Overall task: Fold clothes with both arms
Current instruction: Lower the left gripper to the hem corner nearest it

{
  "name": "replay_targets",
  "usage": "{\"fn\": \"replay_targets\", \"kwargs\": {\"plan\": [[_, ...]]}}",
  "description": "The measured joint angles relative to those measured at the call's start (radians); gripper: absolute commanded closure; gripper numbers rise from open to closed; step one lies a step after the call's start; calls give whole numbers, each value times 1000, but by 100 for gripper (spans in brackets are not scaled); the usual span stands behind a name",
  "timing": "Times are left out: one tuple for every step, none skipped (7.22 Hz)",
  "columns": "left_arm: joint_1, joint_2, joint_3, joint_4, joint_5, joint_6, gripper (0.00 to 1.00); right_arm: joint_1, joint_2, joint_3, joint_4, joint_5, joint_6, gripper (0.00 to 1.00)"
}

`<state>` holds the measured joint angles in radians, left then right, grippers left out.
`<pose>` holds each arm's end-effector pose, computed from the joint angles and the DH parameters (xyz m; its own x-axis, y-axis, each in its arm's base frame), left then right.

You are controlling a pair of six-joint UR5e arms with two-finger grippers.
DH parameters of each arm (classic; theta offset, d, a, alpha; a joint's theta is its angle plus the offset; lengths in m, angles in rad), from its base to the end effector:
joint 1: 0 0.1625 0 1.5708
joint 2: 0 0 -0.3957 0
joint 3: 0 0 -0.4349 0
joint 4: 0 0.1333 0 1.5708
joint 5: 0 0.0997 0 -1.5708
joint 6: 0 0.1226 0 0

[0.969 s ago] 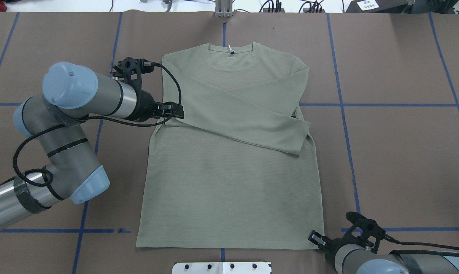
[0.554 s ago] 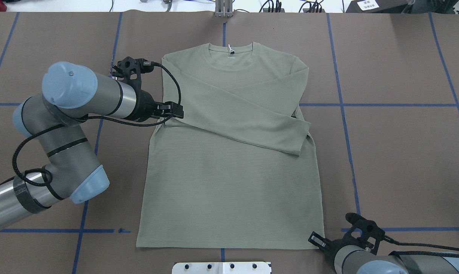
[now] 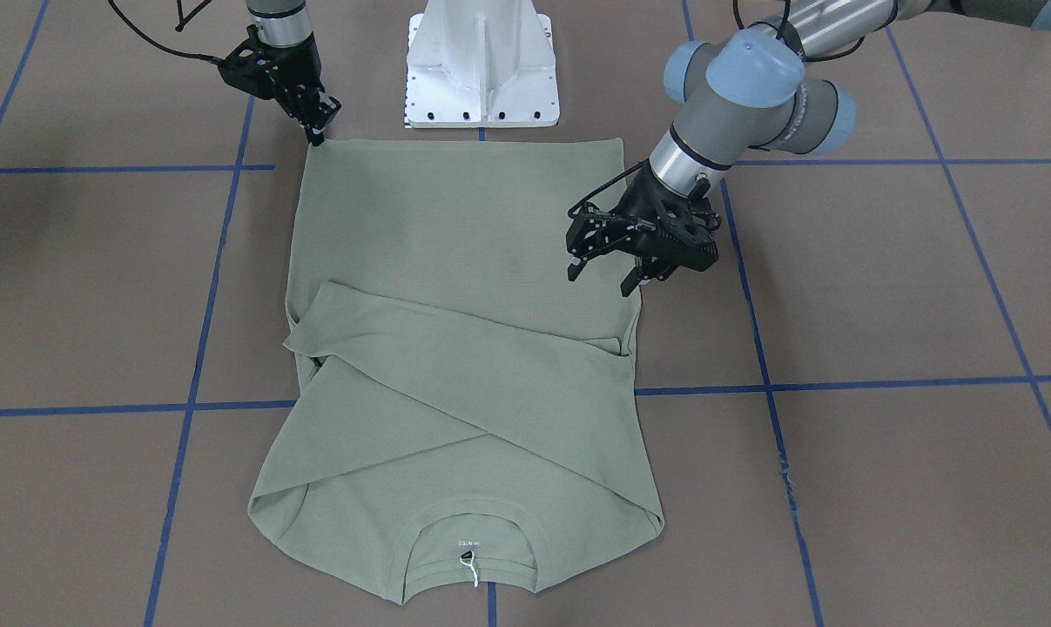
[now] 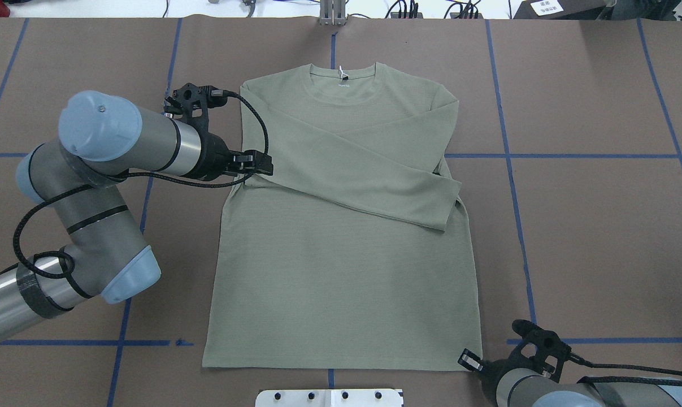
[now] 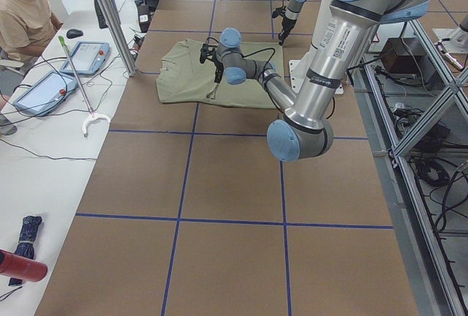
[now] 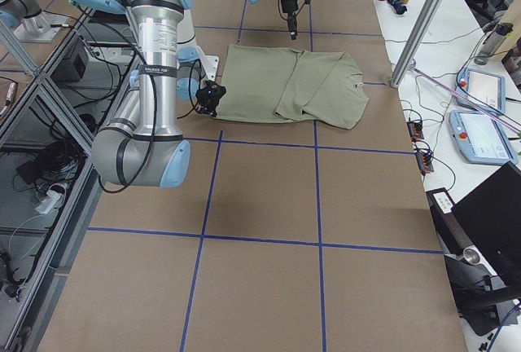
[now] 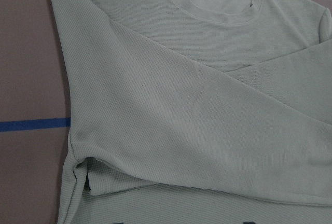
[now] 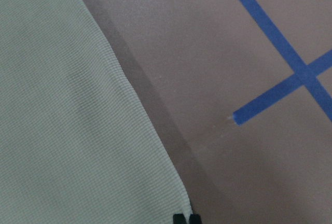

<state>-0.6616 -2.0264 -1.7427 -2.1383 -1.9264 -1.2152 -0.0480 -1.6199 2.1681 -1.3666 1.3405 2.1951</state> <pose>0.4727 -0.4829 0.2119 0.3830 0.1154 -0.9165 0.1995 0.9584 0.2041 -0.5133 -0.1368 0.3501 0.5279 0.5444 0.6519 -0.5148 0.8156 -0.2642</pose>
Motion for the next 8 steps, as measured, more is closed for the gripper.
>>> {"fn": "replay_targets", "kwargs": {"plan": [[10,32,-49,11,1,-71,18,2,0,7,1,-1,0,100],[40,73,-125,44,14,-146,18,5,0,19,1,-1,0,100],[105,118,-219,120,71,-217,18,6,0,30,1,-1,0,100],[190,155,-299,210,168,-278,18,6,0,34,1,0,-1,100],[263,185,-345,266,245,-328,18,7,0,36,1,-1,-2,100],[309,207,-363,291,284,-364,18,9,0,37,1,0,-2,100],[333,228,-373,302,303,-381,18,16,1,38,1,1,-4,100],[348,259,-385,305,313,-387,18,24,3,40,1,1,-8,100]]}}
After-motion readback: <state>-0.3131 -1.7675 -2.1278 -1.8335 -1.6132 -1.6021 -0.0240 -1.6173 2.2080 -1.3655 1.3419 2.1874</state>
